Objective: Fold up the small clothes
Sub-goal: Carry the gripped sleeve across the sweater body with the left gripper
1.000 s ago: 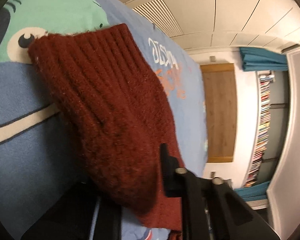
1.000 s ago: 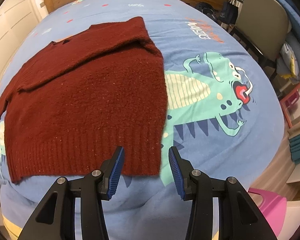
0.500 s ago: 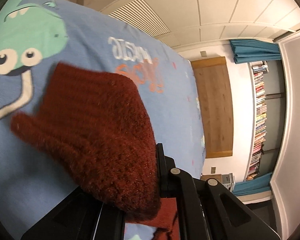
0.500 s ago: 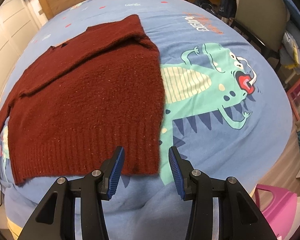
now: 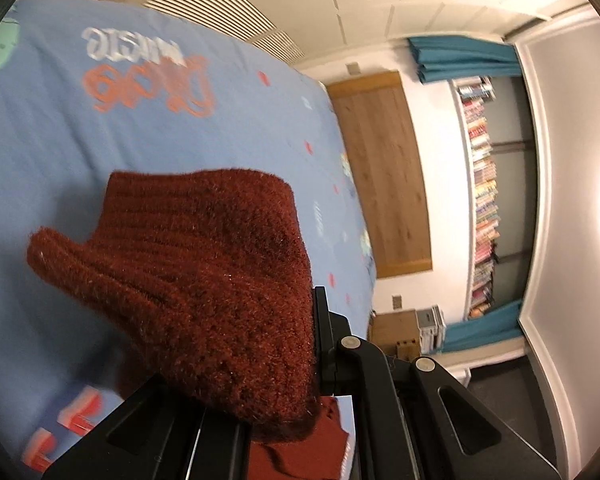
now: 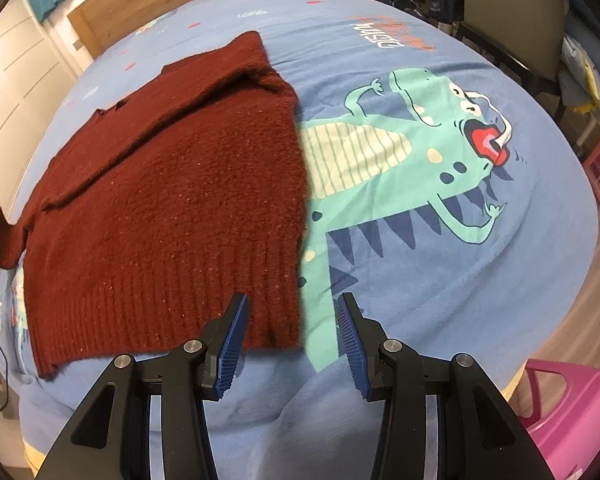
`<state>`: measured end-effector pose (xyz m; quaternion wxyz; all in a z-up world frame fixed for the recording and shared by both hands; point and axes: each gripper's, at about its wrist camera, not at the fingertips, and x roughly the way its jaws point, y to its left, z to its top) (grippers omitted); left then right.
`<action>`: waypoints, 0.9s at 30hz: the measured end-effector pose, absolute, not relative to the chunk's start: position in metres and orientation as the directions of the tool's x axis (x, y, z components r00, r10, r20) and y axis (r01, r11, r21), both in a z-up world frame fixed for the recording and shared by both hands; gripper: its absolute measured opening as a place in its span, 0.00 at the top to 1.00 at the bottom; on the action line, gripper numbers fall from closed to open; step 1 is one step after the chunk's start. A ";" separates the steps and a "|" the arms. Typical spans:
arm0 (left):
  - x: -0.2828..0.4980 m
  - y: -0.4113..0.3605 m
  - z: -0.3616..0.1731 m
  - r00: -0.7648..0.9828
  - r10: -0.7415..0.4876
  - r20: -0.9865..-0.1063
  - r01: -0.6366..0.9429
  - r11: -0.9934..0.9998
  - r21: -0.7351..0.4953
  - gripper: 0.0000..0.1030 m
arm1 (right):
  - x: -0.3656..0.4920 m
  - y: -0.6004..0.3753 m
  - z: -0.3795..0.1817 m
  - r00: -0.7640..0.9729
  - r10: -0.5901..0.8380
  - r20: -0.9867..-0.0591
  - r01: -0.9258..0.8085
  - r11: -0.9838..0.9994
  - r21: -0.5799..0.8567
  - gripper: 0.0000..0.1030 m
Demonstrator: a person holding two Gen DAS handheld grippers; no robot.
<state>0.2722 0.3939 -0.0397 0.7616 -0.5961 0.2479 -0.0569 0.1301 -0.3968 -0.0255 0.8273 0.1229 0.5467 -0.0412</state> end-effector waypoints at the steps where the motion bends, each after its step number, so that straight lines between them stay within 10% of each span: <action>1: 0.276 0.389 -0.036 0.869 -0.391 -0.304 -0.201 0.282 -0.938 0.96 | 0.129 -0.399 -0.026 0.401 0.069 -0.913 0.205 0.965 0.163 0.54; 27: 0.358 0.169 0.001 0.684 -0.663 -0.305 -0.047 0.377 -0.925 0.96 | 0.117 -0.441 -0.039 0.439 0.145 -0.886 0.220 0.939 0.263 0.54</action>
